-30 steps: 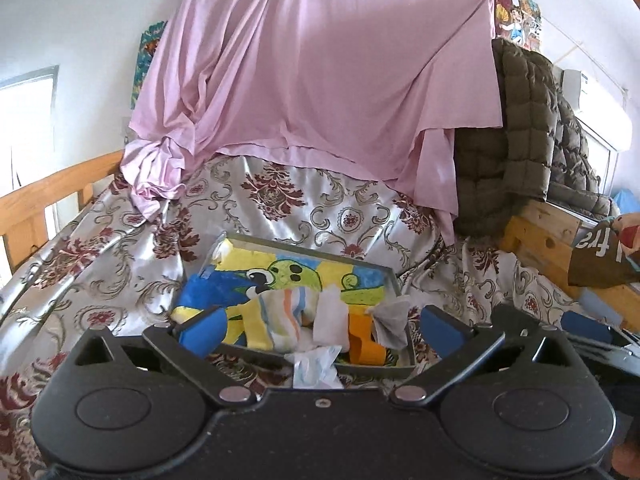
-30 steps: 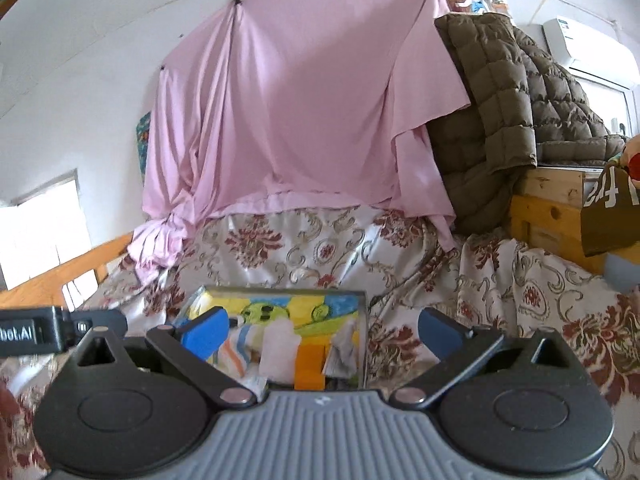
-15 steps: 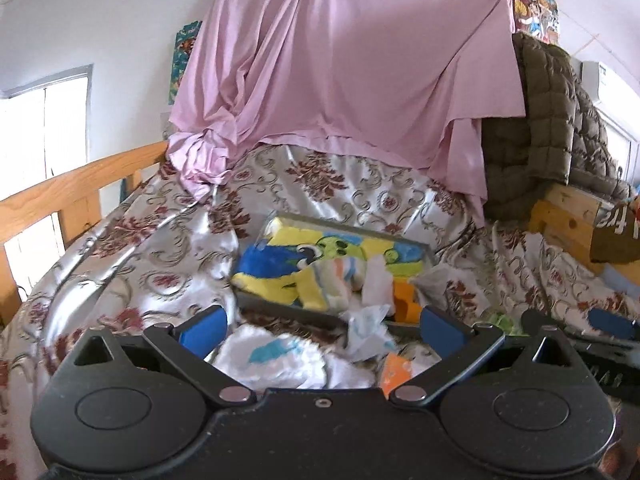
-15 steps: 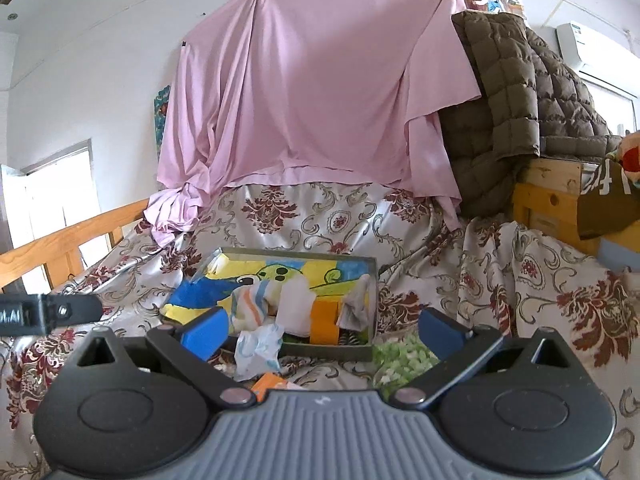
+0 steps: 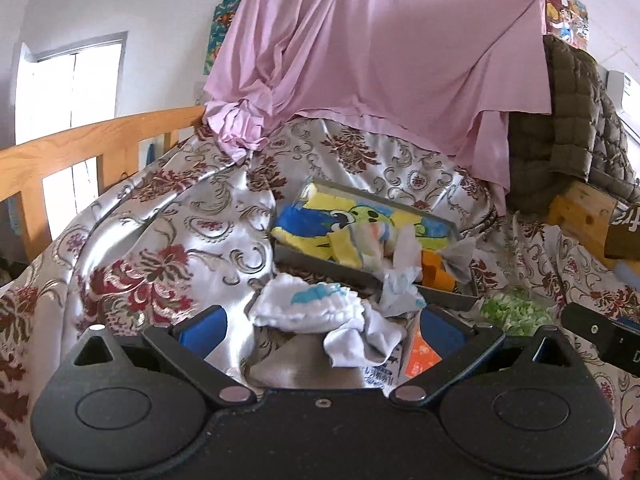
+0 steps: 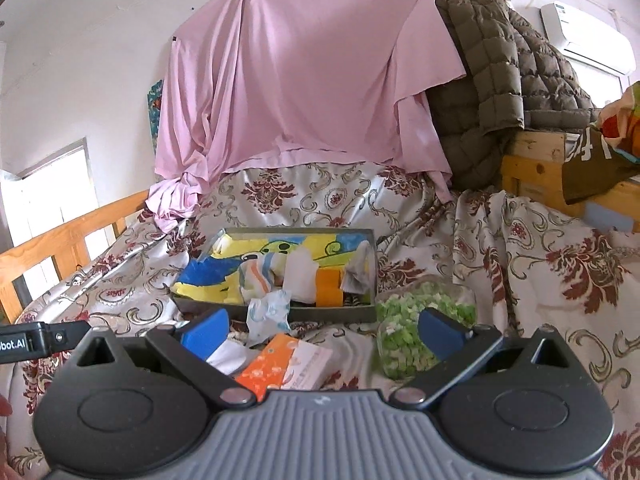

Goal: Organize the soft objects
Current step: 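Move both open tools back toward the remaining pile of cloths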

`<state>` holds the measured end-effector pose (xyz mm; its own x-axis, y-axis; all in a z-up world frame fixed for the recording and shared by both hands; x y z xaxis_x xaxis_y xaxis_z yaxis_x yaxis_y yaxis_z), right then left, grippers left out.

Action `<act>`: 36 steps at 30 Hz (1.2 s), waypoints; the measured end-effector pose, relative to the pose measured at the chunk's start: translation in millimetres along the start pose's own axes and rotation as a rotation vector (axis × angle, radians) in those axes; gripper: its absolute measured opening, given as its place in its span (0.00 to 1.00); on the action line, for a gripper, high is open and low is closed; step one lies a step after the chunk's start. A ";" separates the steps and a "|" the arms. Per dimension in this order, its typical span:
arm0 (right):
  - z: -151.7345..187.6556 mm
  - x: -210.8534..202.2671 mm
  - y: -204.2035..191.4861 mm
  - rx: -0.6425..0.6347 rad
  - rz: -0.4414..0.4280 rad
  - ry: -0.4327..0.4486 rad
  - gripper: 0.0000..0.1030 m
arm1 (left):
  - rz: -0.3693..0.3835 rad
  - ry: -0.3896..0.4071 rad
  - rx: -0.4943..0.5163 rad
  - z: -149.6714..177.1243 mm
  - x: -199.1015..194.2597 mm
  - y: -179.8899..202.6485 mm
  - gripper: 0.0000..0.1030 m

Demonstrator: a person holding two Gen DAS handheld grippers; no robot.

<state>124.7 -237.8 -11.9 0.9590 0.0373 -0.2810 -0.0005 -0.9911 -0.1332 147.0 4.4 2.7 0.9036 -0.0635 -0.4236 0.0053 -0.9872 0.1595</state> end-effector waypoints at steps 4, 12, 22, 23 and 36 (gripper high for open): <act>7.8 -1.7 -5.8 -0.024 -0.001 -0.026 1.00 | -0.038 -0.015 -0.008 7.3 -4.0 -4.4 0.99; 22.5 -1.5 -21.0 -0.073 -0.025 -0.086 1.00 | -0.123 -0.113 -0.031 22.8 3.2 -15.6 0.99; 38.9 -3.8 -42.7 -0.141 -0.089 -0.144 1.00 | -0.195 -0.139 -0.044 28.6 -0.1 -23.4 0.99; 40.0 -4.5 -45.0 -0.151 -0.097 -0.147 1.00 | -0.201 -0.142 -0.043 29.3 -0.5 -23.6 0.99; 52.4 -1.3 -72.7 -0.235 -0.190 -0.211 1.00 | -0.246 -0.162 -0.069 31.1 1.4 -28.5 0.99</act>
<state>108.6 -159.1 -51.6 0.8560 0.2251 -0.4653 0.2611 -0.9652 0.0133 134.8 27.9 -30.2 0.7917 0.1485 -0.5926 0.2501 -0.9638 0.0925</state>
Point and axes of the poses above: each gripper's, at about its wrist camera, not at the fingertips, and x roughly the way its jaws point, y to its right, z to its underside, the point moved 5 cm from there along x, roughly the way its jaws point
